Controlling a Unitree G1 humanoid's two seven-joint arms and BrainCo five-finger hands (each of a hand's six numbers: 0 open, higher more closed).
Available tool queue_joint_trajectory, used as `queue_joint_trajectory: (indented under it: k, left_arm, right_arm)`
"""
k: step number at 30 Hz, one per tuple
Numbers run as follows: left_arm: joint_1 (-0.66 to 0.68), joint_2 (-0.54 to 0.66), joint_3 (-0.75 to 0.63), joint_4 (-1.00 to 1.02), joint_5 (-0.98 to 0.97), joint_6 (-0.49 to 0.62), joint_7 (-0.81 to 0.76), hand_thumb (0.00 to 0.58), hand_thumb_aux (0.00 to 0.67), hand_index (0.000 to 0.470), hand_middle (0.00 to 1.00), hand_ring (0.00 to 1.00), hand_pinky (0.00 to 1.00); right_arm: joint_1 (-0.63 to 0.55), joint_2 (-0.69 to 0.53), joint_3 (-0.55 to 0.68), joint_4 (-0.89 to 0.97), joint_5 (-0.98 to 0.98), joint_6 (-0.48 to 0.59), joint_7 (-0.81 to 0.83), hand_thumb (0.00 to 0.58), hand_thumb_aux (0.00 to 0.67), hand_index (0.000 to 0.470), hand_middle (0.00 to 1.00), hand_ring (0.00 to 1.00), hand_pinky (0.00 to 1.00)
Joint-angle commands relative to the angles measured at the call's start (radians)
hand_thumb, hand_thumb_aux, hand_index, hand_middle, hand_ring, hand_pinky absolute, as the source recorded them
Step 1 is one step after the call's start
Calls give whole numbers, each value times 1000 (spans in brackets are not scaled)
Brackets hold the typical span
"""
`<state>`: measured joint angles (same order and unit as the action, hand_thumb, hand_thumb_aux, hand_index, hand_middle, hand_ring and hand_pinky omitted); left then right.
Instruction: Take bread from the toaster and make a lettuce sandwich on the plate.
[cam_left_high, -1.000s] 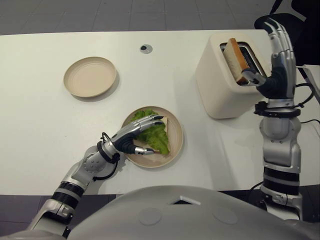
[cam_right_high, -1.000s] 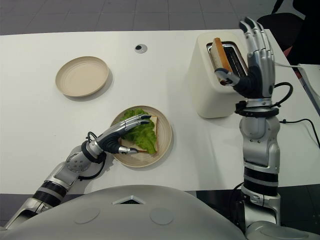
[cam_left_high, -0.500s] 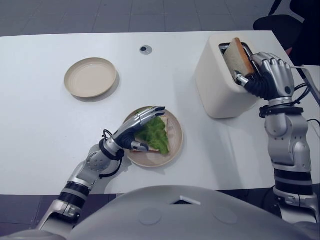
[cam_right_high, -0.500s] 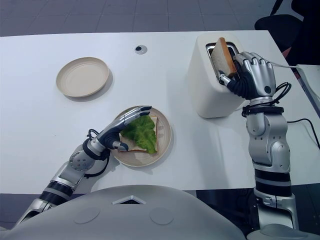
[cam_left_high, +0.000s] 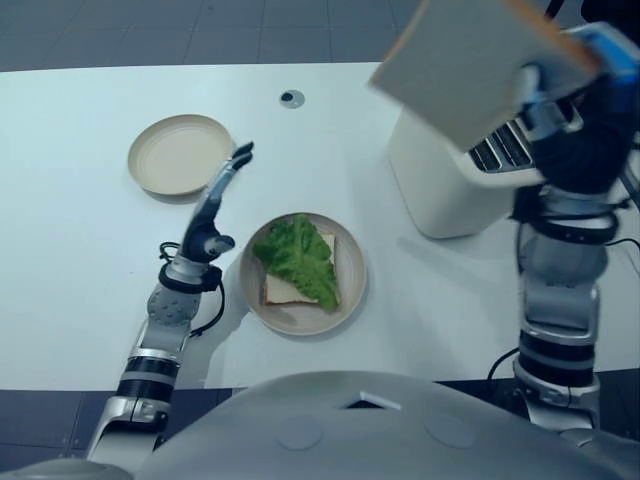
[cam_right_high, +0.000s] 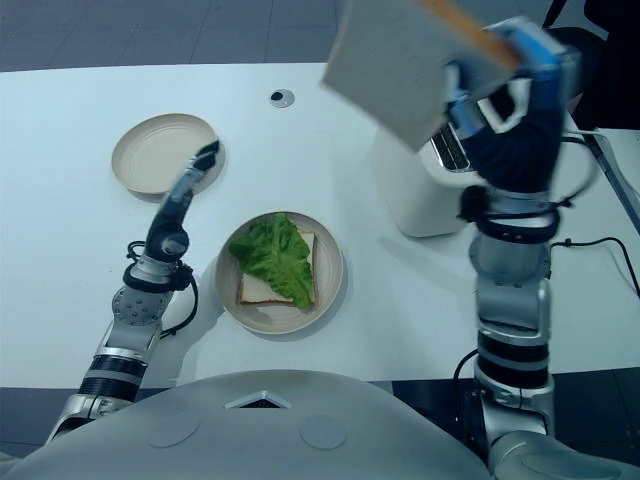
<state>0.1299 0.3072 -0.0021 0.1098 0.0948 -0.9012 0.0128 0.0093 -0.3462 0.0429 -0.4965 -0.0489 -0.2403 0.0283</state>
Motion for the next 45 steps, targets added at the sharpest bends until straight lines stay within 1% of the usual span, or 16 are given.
queue_joint_trajectory:
  k: [1, 5, 8, 21, 22, 23, 24, 30, 36, 39, 40, 41, 42, 43, 44, 45]
  left_arm:
    - [-16, -12, 121, -57, -6, 1, 57, 0, 0, 0, 0, 0, 0]
    - [-14, 28, 170, -79, 38, 0, 34, 0, 0, 0, 0, 0, 0]
    - [2, 54, 142, -101, 79, 3, -19, 0, 0, 0, 0, 0, 0]
    - [234, 231, -50, -313, 376, 28, -304, 0, 0, 0, 0, 0, 0]
    - [250, 245, -55, -304, 385, 38, -316, 0, 0, 0, 0, 0, 0]
    - [260, 255, -64, -293, 385, 48, -327, 0, 0, 0, 0, 0, 0]
    - [260, 263, -75, -262, 396, 57, -332, 0, 0, 0, 0, 0, 0]
    - [215, 284, -143, -97, 505, 71, -290, 0, 0, 0, 0, 0, 0]
    - [177, 283, -179, -75, 510, 69, -238, 0, 0, 0, 0, 0, 0]
    - [150, 225, -150, -162, 337, 68, -184, 0, 0, 0, 0, 0, 0]
    - [146, 203, -164, -223, 185, 82, -182, 0, 0, 0, 0, 0, 0]
    - [159, 205, -223, -316, -66, 121, -219, 0, 0, 0, 47, 47, 47]
    - [171, 220, -273, -386, -276, 147, -263, 0, 0, 0, 145, 145, 145]
    - [188, 246, -299, -426, -450, 172, -324, 508, 434, 304, 475, 475, 475]
    - [214, 282, -306, -458, -591, 195, -393, 580, 670, 470, 1000, 1000, 1000]
    - [240, 317, -302, -477, -674, 208, -451, 580, 670, 470, 1000, 1000, 1000]
  right_arm:
    - [95, 16, 158, 135, 230, 210, 252, 580, 670, 470, 1000, 1000, 1000]
    - [138, 30, 200, 219, 325, 351, 357, 580, 670, 470, 1000, 1000, 1000]
    - [156, 51, 237, 260, 285, 381, 363, 580, 670, 470, 1000, 1000, 1000]
    - [157, 101, 360, 212, -85, 290, 203, 580, 670, 470, 996, 996, 996]
    - [153, 100, 360, 207, -103, 285, 199, 500, 420, 295, 384, 384, 384]
    - [150, 101, 356, 198, -116, 283, 196, 75, 45, 31, 0, 0, 0]
    - [141, 103, 346, 191, -128, 282, 190, 0, 0, 0, 0, 0, 0]
    - [89, 104, 237, 166, -189, 230, 111, 0, 0, 0, 0, 0, 0]
    - [73, 89, 109, 115, -214, 147, 33, 0, 0, 0, 0, 0, 0]
    - [116, 74, 150, 106, -190, 105, 92, 0, 0, 0, 0, 0, 0]
    - [131, 62, 176, 113, -175, 90, 128, 0, 0, 0, 102, 102, 102]
    - [148, 52, 203, 114, -129, 81, 181, 443, 344, 241, 973, 973, 973]
    - [160, 41, 225, 111, -83, 79, 233, 580, 670, 470, 1000, 1000, 1000]
    - [179, 20, 248, 96, -18, 67, 300, 580, 670, 470, 1000, 1000, 1000]
    - [208, -13, 277, 63, 62, 42, 378, 580, 670, 470, 1000, 1000, 1000]
    - [236, -46, 301, 30, 121, 13, 441, 580, 670, 470, 1000, 1000, 1000]
